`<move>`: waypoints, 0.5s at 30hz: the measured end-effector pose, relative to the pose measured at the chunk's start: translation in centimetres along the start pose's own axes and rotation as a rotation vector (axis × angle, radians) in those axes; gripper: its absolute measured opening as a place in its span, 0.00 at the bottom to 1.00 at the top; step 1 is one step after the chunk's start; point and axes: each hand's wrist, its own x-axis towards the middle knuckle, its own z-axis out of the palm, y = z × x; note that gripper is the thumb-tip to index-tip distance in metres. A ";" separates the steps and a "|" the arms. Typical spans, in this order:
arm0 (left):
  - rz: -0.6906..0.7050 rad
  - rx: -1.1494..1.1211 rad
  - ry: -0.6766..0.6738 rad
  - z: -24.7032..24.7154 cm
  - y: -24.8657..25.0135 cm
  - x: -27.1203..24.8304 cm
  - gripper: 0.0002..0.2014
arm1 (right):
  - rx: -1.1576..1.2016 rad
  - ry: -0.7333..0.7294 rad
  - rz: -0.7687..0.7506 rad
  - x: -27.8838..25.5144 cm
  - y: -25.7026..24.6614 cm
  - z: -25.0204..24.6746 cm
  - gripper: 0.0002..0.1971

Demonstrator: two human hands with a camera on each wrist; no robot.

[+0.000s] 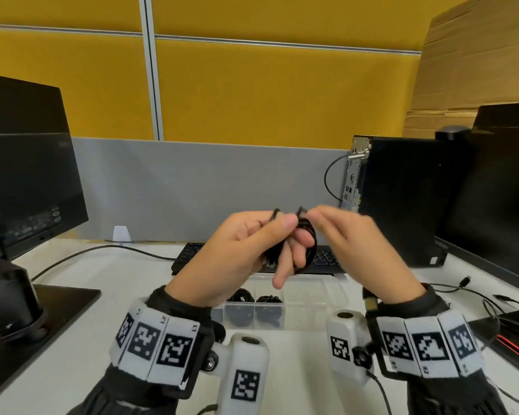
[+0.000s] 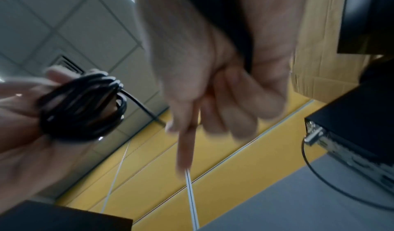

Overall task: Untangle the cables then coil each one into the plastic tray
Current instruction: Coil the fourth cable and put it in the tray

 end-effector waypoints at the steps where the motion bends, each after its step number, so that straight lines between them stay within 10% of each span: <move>1: 0.063 -0.078 0.063 0.2 0.2 0.1 0.12 | 0.019 -0.189 0.034 0.0 -0.3 0.3 0.15; 4: 0.236 -0.200 0.392 -0.6 0.0 0.8 0.07 | 0.041 -0.565 -0.029 -0.3 -1.9 1.4 0.15; 8: 0.189 0.387 0.602 -2.0 -1.6 1.0 0.13 | -0.015 -0.582 -0.174 -0.9 -4.1 1.2 0.15; 11: 0.049 0.775 0.451 -1.6 -2.2 0.8 0.15 | -0.104 -0.317 -0.220 -1.0 -4.2 0.0 0.13; 15: -0.167 0.345 0.027 -1.3 -1.5 0.4 0.28 | -0.063 0.050 -0.196 -0.6 -2.5 -1.2 0.14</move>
